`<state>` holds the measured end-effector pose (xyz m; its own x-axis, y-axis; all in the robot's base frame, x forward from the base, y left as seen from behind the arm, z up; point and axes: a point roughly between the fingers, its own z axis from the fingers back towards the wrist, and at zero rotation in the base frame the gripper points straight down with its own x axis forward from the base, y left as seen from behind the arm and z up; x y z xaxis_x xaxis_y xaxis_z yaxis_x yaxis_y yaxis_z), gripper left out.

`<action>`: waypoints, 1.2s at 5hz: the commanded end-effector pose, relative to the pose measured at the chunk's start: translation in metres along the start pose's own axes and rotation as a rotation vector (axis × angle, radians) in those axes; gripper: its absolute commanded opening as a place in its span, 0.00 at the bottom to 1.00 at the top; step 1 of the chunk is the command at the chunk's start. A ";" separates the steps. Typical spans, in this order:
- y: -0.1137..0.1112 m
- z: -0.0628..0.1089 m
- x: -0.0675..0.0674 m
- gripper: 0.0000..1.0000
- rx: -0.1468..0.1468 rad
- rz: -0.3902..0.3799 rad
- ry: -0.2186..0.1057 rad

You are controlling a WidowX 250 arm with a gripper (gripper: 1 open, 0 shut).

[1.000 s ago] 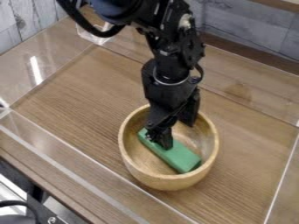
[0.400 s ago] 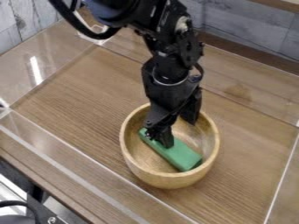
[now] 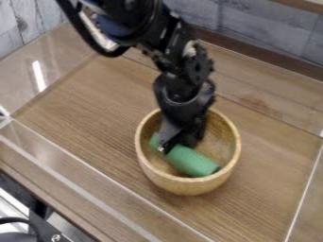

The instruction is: Move green object from inside the wooden bowl to the table next to it

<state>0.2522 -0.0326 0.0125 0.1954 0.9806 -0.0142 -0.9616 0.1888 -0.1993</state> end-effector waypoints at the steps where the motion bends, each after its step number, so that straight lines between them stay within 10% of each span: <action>1: 0.020 0.004 0.000 0.00 0.066 0.074 0.011; 6: 0.019 0.043 -0.022 0.00 0.114 0.089 0.057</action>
<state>0.2095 -0.0477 0.0394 0.1243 0.9890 -0.0800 -0.9921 0.1224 -0.0287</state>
